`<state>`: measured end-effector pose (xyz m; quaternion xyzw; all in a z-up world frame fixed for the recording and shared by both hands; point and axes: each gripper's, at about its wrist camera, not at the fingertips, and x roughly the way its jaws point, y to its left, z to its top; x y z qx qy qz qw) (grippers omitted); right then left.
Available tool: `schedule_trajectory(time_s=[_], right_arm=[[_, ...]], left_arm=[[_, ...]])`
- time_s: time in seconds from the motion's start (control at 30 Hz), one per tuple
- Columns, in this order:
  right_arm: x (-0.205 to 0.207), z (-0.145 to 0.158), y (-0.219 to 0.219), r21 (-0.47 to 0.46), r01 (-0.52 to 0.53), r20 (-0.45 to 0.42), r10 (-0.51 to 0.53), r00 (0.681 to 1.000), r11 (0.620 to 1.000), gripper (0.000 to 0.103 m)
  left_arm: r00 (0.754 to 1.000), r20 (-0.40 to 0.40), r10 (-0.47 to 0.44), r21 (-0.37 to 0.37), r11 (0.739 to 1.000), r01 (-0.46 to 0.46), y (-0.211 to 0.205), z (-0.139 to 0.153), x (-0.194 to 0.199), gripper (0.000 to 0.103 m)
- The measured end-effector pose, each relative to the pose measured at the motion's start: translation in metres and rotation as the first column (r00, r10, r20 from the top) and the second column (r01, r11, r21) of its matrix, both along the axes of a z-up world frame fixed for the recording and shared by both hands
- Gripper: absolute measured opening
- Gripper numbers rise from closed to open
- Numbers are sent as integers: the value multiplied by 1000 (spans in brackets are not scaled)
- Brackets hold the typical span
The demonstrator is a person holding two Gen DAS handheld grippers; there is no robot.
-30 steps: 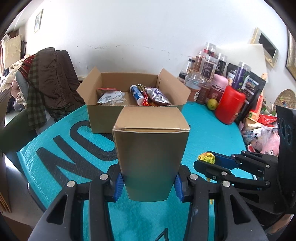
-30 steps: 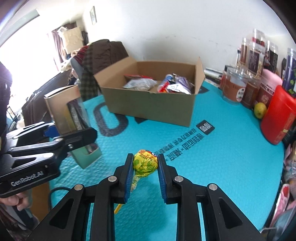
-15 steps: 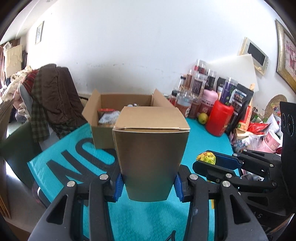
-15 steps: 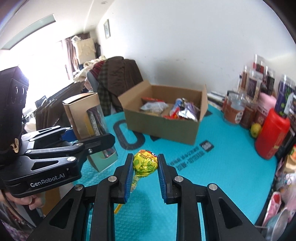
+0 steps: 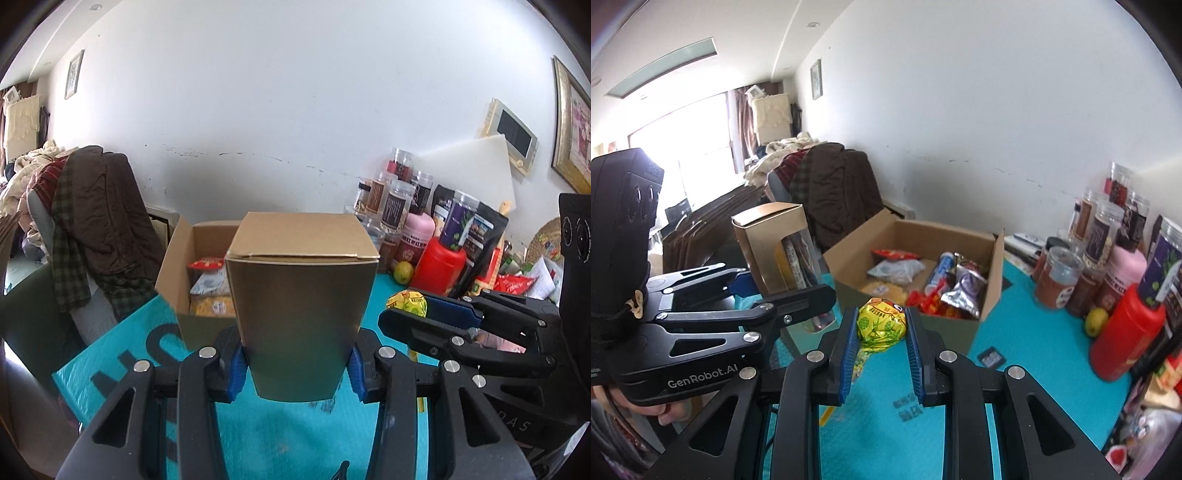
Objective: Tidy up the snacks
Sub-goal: 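Lift the gold box and lollipop and carry both over the box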
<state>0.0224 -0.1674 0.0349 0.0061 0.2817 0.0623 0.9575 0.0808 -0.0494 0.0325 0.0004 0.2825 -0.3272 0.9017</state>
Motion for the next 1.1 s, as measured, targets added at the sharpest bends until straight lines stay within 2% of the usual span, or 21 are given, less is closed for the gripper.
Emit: schedule_trajectory(time_s=[0.23,0.57,0.73,0.87,1.1], right_arm=[[33,11,-10,-6,7,21,-7,1000,1000,25],[89,28,-28,-25,-6,79,8,997,1000,25],[119,33,-39,-41,-4,97,8,995,999,25],[141,32,-52,-32,0,101,3,995,999,25],[178,21,-71,12,-2,84,1,996,1000,25]], left_arm=[[1000,0,-5,-24,1000,5,-11,12,37,44],[999,43,5,-4,1000,-5,-28,27,97,44],[999,40,-9,-22,1000,10,-38,30,129,44],[999,49,-9,-33,999,10,-46,33,152,44],[997,71,18,-10,1000,-18,-62,32,185,44]])
